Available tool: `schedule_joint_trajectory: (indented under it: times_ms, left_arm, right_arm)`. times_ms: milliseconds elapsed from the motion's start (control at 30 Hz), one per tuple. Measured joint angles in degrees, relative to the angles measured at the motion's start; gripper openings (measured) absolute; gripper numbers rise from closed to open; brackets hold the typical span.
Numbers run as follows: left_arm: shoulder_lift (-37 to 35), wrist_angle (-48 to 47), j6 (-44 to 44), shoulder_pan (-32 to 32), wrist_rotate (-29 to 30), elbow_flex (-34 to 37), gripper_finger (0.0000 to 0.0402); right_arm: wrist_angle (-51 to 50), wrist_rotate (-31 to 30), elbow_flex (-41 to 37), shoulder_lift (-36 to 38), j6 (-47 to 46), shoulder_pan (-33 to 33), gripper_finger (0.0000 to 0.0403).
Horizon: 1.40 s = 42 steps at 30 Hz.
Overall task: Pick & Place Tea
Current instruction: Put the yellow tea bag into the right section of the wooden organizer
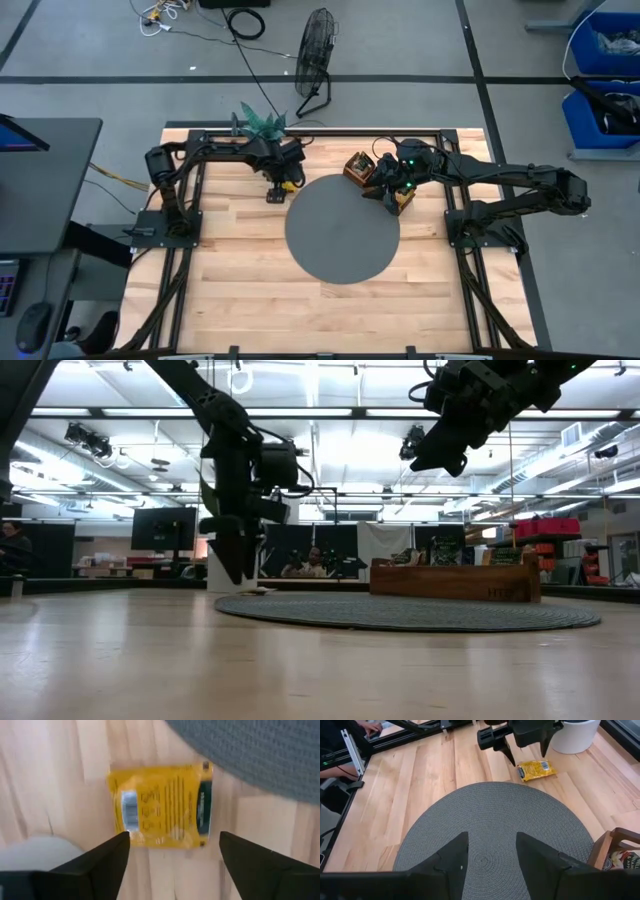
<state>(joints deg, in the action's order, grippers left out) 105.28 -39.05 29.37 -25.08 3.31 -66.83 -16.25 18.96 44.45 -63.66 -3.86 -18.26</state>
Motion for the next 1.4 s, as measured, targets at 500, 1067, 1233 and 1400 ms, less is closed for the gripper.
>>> schedule_joint_trajectory:
  times_ms: [500, 1067, 1233, 1400]
  left_arm:
    - [1.6, 4.6, 0.3, 0.7, -2.4, 3.2, 0.0312]
    - [1.4, 6.4, -4.7, 0.3, -8.2, 7.0, 0.0211]
    - [1.5, 6.5, -4.9, 0.5, -9.3, 7.1, 0.0145]
    - [1.5, 6.4, -4.9, 0.6, -9.8, 7.1, 0.0077]
  right_arm:
    - [-0.1, 0.0, 0.0, 0.0, 0.2, -0.1, 0.0174]
    - [-0.1, 0.0, 0.0, 0.0, 0.2, -0.1, 0.0174]
    - [-0.1, 0.0, 0.0, 0.0, 0.1, -0.1, 0.0174]
    - [-0.1, 0.0, 0.0, 0.0, -0.2, -0.1, 0.0174]
